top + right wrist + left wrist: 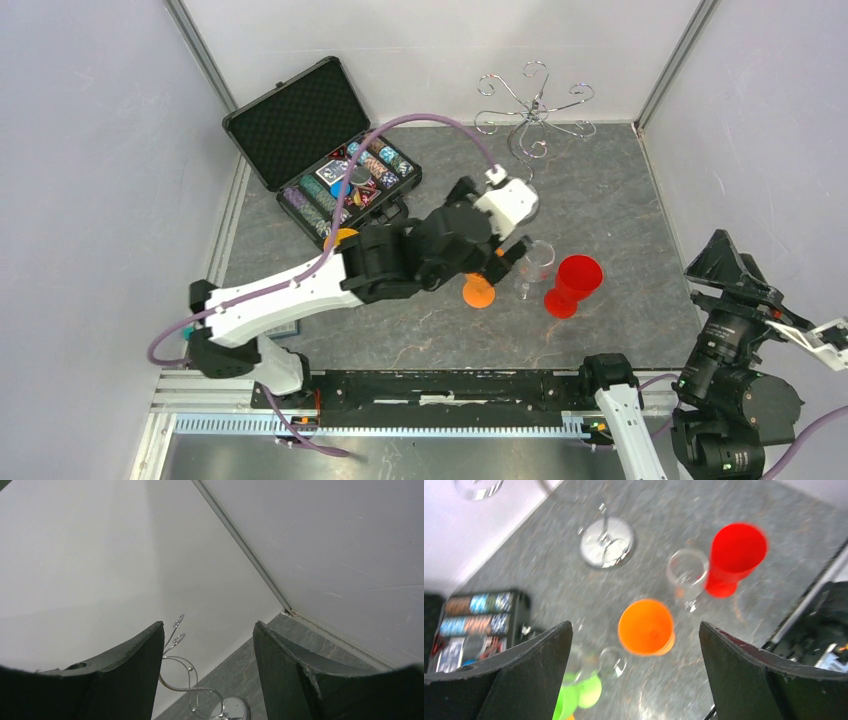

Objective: Take the wine glass off the wine glass rack

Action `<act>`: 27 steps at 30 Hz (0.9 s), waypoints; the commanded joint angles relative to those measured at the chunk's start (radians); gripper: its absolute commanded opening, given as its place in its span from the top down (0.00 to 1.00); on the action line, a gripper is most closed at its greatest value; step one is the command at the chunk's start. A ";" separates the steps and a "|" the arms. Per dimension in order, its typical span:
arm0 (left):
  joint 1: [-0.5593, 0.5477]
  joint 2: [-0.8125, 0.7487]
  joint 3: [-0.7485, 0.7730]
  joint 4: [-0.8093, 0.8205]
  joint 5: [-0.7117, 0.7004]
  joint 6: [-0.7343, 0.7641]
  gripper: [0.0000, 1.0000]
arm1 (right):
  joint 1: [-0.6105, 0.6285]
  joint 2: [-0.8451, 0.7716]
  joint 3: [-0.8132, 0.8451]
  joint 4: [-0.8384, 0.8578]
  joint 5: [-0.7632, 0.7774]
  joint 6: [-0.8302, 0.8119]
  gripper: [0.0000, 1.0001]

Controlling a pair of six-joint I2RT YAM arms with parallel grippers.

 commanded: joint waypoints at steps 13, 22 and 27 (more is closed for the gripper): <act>-0.003 -0.910 -0.581 -0.048 -0.462 -0.216 0.00 | 0.000 0.028 -0.058 -0.003 0.044 -0.094 0.14; -0.003 -1.126 -0.534 -0.106 -0.566 -0.171 0.00 | 0.001 0.032 -0.075 -0.058 0.105 -0.123 0.02; -0.002 -1.149 -0.528 -0.125 -0.615 -0.150 0.00 | 0.000 0.025 -0.074 -0.058 0.130 -0.129 0.02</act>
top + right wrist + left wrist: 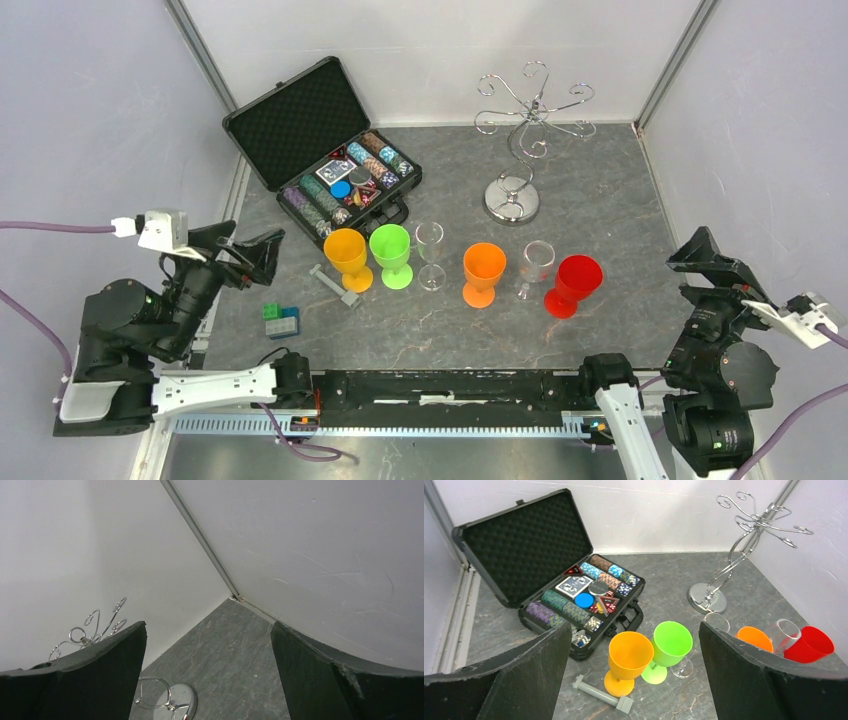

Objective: Take the wine glass off the wine glass rack

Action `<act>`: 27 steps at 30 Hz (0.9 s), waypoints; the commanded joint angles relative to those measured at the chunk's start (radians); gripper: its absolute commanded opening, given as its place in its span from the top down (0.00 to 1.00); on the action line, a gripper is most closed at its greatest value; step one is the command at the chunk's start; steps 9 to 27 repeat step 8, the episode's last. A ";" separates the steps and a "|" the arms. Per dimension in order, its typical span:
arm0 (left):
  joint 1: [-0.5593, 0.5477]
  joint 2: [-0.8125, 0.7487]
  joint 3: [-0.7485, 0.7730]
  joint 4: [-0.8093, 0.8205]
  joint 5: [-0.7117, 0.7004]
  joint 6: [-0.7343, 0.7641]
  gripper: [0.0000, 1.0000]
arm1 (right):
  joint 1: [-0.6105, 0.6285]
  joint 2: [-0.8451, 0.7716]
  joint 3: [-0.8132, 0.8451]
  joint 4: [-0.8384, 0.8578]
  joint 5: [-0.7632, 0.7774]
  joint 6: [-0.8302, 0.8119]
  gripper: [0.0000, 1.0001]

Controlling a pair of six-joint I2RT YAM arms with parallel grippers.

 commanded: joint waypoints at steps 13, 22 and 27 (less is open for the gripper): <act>-0.001 0.006 0.001 -0.022 -0.094 0.013 0.00 | 0.000 0.006 -0.012 0.001 0.039 -0.021 0.02; -0.001 0.006 0.001 -0.022 -0.094 0.013 0.00 | 0.000 0.006 -0.012 0.001 0.039 -0.021 0.02; -0.001 0.006 0.001 -0.022 -0.094 0.013 0.00 | 0.000 0.006 -0.012 0.001 0.039 -0.021 0.02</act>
